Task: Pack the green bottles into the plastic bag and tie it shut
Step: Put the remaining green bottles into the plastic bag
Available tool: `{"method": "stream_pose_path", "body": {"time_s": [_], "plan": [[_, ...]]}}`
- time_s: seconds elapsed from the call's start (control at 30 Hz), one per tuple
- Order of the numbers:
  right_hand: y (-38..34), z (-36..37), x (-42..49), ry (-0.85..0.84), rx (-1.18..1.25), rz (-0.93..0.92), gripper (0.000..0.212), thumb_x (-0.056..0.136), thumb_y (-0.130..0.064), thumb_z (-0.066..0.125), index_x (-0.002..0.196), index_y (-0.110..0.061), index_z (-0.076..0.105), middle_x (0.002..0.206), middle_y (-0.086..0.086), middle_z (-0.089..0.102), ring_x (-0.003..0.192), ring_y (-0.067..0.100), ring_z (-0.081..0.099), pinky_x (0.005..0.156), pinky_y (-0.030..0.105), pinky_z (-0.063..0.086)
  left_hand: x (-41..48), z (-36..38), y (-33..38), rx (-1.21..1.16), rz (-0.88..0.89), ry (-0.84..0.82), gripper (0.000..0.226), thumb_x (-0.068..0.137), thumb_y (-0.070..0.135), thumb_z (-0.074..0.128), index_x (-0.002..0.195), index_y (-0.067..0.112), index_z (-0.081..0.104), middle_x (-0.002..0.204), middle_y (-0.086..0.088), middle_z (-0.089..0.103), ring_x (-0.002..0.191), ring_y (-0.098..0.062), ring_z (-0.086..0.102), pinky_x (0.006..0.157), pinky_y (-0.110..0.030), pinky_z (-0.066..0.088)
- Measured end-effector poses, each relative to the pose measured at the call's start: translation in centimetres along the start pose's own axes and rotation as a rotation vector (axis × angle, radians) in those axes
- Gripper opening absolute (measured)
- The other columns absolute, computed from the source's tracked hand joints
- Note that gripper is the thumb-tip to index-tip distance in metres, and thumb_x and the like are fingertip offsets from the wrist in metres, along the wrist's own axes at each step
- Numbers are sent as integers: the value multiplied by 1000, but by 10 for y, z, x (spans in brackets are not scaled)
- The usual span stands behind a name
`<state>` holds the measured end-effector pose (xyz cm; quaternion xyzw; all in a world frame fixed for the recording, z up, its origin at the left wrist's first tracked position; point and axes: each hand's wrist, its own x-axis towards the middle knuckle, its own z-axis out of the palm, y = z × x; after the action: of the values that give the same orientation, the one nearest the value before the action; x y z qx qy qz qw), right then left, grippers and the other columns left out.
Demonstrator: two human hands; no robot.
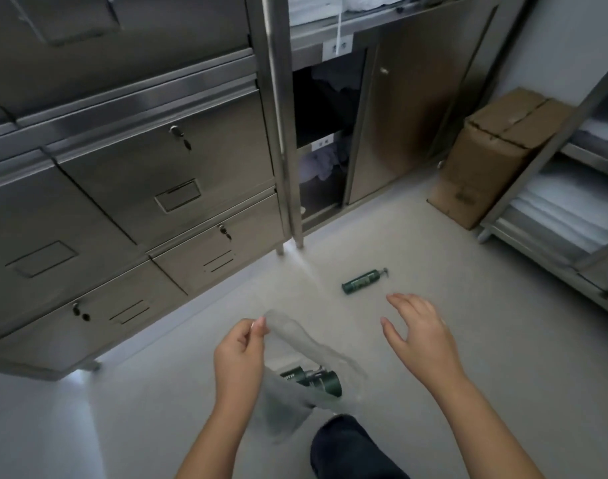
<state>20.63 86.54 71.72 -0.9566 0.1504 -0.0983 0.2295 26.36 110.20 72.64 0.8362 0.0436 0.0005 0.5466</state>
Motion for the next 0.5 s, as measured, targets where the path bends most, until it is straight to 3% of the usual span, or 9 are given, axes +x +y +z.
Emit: {"method": "stream_pose_path", "body": {"time_s": [0.27, 0.5], "plan": [[72, -34, 70, 71, 3, 111, 35, 75, -11, 70, 109, -4, 62, 108, 14, 67, 104, 34, 58, 92, 43, 45, 79, 91, 54, 45, 90, -91, 31, 91, 19, 53, 63, 30, 59, 55, 5, 53, 50, 2, 46, 47, -10, 34], [111, -46, 104, 105, -6, 277, 36, 79, -14, 67, 113, -5, 60, 115, 14, 64, 112, 32, 54, 96, 42, 41, 150, 166, 100, 48, 220, -215, 28, 91, 21, 52, 65, 19, 61, 59, -4, 52, 54, -12, 44, 50, -21, 33]]}}
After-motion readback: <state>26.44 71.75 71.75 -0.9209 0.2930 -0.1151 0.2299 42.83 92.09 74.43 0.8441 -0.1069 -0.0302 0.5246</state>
